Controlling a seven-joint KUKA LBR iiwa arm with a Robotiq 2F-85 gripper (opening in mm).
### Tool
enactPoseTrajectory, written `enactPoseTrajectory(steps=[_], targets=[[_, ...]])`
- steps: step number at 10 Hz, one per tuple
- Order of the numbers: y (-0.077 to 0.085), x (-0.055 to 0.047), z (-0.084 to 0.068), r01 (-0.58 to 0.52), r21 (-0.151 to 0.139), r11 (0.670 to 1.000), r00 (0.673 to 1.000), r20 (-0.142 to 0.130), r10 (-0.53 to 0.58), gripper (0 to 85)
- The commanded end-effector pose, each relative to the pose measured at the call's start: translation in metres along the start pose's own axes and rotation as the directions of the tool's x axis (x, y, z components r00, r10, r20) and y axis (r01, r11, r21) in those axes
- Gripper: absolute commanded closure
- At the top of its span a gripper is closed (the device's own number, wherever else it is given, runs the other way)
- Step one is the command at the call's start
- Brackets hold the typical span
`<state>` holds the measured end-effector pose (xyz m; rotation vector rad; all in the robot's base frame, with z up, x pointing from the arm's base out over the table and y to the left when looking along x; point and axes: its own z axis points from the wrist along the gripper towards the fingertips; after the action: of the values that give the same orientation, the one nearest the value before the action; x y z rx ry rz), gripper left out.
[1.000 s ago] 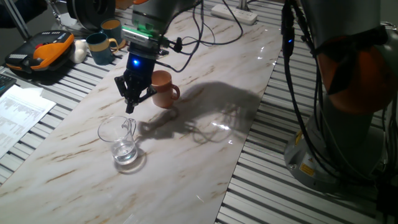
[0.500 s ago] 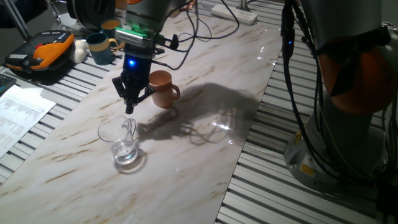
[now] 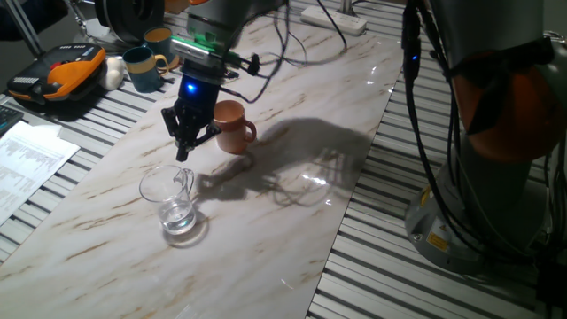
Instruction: Pour the water from one cup into another empty cup
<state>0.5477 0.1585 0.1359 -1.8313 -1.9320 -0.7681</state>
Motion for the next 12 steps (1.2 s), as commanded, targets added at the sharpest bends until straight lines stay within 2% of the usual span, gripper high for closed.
enactPoseTrajectory(steps=[1,2,4,5,6,7,8,9,11,12], targets=[[0.0002,0.0,0.0003,0.007,0.014,1.0,1.0,0.004,-0.007,85.0],[0.0001,-0.0001,0.0,0.016,0.034,0.999,1.0,0.014,-0.016,85.0],[0.0002,-0.0003,-0.0003,0.04,0.091,0.995,0.997,0.061,-0.045,85.0],[0.0003,-0.0006,-0.0006,0.053,0.117,0.992,0.997,0.054,-0.06,85.0],[0.0003,-0.0003,0.0003,0.049,0.102,0.994,0.998,0.035,-0.053,85.0],[0.0007,0.0,0.0014,0.054,0.112,0.992,0.997,0.048,-0.06,85.0],[0.0012,-0.0003,0.0011,0.076,0.178,0.981,0.992,0.085,-0.093,85.0],[0.0014,0.0,0.0003,0.081,0.196,0.977,0.99,0.101,-0.103,85.0],[0.0016,0.0004,0.0002,0.081,0.189,0.979,0.991,0.094,-0.1,85.0],[0.0016,0.0009,-0.0002,0.07,0.164,0.984,0.992,0.092,-0.086,85.0]])
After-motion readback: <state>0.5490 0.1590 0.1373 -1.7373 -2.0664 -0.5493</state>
